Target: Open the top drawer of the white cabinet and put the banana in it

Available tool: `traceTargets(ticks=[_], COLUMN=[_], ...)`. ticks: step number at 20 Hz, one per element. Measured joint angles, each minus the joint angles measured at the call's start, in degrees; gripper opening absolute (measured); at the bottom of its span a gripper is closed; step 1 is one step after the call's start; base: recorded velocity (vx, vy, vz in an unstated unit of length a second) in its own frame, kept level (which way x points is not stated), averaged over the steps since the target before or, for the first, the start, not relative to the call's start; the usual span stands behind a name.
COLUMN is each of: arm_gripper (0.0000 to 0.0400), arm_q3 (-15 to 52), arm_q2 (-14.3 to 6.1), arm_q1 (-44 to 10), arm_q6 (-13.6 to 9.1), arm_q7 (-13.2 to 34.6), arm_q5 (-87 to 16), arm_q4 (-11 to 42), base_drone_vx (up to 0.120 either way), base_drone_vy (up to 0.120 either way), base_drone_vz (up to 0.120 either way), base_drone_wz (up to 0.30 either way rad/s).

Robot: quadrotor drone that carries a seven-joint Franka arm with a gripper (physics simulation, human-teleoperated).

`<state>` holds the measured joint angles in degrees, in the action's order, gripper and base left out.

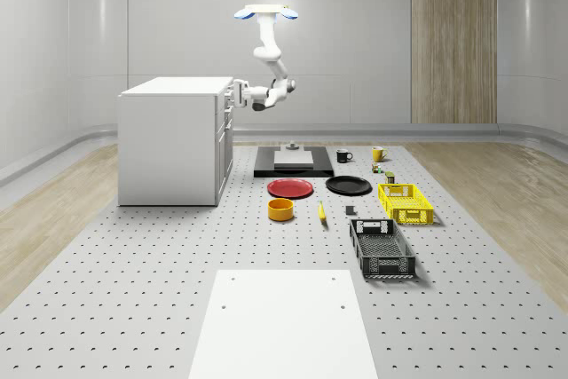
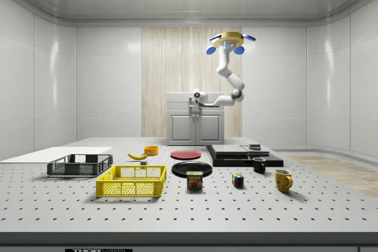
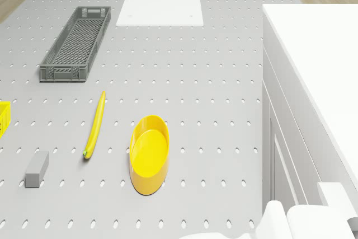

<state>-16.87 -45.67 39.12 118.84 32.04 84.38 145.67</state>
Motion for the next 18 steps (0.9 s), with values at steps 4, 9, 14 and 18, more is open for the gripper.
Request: traceTargets(ticks=[4,9,14,18], arm_gripper=[0.0397,0.0348,0.0174,0.013], arm_q3=[0.5,1.5,2.1,2.2], arm_q2=[0.3,0.6,1.0,0.9], arm_q1=[-0.6,-1.3,-1.9,-2.6], arm_q6=[-0.3,-0.4,-0.8,-1.4], arm_q7=[0.0,1.3,0.5,0.2], arm_q5=[0.2,0.6,1.1,1.2], arm_q4=[-0.1,-0.4,-0.4,-0.3], base_drone_vx=[0.0,0.0,0.0,0.0], base_drone_vy=[0.0,0.0,0.0,0.0], base_drone_vz=[0.0,0.0,0.0,0.0], base_drone_wz=[0.0,0.0,0.0,0.0])
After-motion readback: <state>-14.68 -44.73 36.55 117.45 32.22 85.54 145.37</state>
